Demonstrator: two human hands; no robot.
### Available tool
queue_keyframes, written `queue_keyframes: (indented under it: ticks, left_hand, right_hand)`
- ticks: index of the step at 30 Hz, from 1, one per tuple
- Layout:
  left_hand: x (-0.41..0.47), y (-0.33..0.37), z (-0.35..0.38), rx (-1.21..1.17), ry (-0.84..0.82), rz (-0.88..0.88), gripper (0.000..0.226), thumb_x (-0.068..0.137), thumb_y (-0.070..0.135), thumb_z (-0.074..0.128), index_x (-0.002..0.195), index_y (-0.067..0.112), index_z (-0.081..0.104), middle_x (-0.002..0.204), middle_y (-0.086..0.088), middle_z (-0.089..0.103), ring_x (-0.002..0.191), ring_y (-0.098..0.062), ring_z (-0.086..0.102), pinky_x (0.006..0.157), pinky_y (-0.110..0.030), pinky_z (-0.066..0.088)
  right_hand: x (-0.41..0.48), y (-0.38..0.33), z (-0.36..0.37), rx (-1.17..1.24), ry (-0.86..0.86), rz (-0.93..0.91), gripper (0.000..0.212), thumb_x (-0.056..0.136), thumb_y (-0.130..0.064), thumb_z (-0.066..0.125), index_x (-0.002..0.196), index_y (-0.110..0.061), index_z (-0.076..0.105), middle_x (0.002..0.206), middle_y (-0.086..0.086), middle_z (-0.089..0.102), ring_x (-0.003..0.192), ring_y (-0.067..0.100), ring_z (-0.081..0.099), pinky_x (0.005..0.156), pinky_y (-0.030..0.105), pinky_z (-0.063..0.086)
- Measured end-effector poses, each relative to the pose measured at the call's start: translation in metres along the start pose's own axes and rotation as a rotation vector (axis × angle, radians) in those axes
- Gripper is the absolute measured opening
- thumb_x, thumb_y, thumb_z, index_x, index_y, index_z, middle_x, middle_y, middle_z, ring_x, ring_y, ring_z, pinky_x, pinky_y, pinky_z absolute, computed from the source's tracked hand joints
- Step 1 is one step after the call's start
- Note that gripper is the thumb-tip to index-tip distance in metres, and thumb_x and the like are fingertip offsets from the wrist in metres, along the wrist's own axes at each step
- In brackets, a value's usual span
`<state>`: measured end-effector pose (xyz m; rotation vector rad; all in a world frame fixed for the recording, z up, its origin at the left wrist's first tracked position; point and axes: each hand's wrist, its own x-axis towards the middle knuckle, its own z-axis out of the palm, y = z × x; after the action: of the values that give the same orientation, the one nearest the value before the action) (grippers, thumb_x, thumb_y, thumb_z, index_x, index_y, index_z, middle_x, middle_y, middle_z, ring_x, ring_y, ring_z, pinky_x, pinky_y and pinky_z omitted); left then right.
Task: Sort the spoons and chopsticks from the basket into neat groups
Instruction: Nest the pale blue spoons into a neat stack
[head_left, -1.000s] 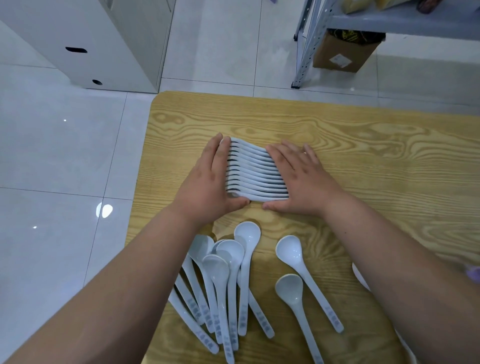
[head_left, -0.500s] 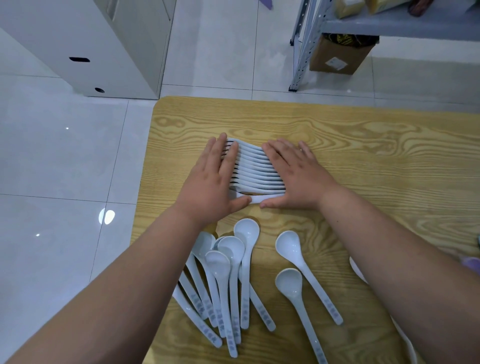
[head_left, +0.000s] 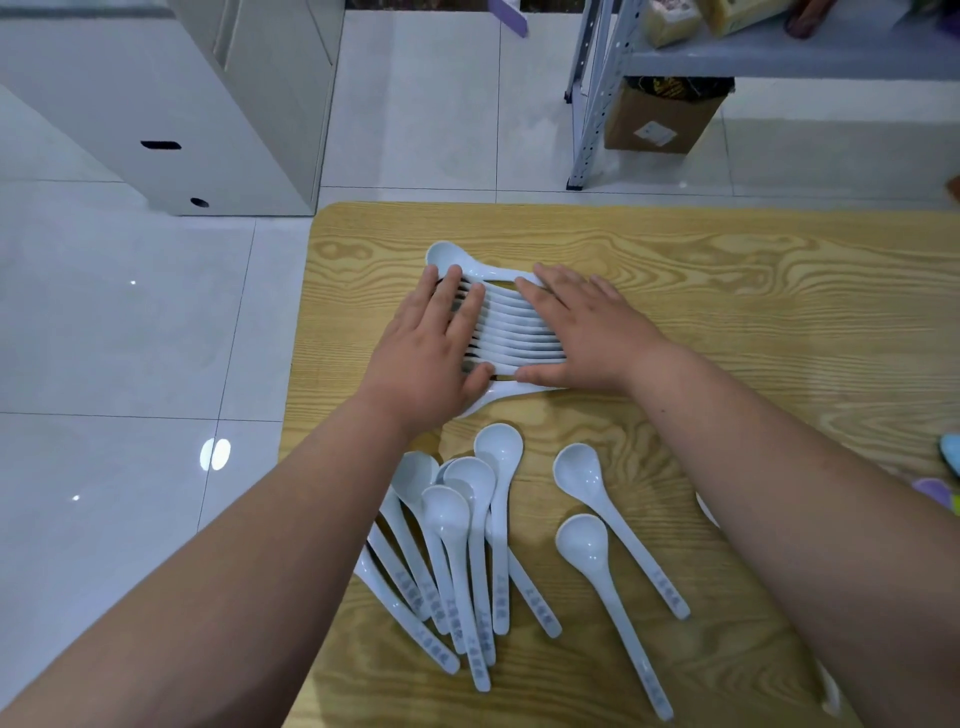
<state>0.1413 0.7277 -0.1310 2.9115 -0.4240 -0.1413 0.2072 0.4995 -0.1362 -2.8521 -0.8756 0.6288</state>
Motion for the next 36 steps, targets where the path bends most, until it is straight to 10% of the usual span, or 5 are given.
queue_keyframes:
  ticks: [18,27,36]
  left_hand:
    - [-0.151,-0.002,-0.032,-0.344,0.122,-0.032,0.046,0.090,0.023,0.068,0.132,0.008,0.059,0.123,-0.010,0.062,0.113,-0.029,0.058,0.093,-0.038,0.049]
    - [-0.225,-0.051,-0.006,-0.449,-0.042,-0.504,0.064,0.088,0.037,0.066,0.141,0.006,0.047,0.131,-0.016,0.051,0.123,-0.033,0.046,0.103,-0.048,0.042]
    - [-0.202,-0.043,-0.001,-0.501,-0.264,-0.524,0.005,0.088,0.019,0.056,0.092,0.018,0.053,0.085,0.001,0.062,0.075,-0.018,0.057,0.057,-0.030,0.038]
  right_hand:
    - [-0.122,-0.138,0.024,0.311,0.219,0.053,0.041,0.094,-0.031,0.060,0.133,-0.018,0.061,0.128,0.000,0.063,0.119,0.023,0.057,0.090,0.035,0.049]
    - [-0.179,-0.215,0.088,0.264,0.161,0.279,0.052,0.094,-0.039,0.058,0.140,-0.017,0.049,0.125,0.002,0.055,0.112,0.022,0.053,0.083,0.032,0.049]
    - [-0.165,-0.244,0.101,0.223,0.070,0.510,0.067,0.097,-0.038,0.057,0.151,-0.016,0.024,0.136,0.011,0.041,0.121,0.026,0.042,0.093,0.033,0.044]
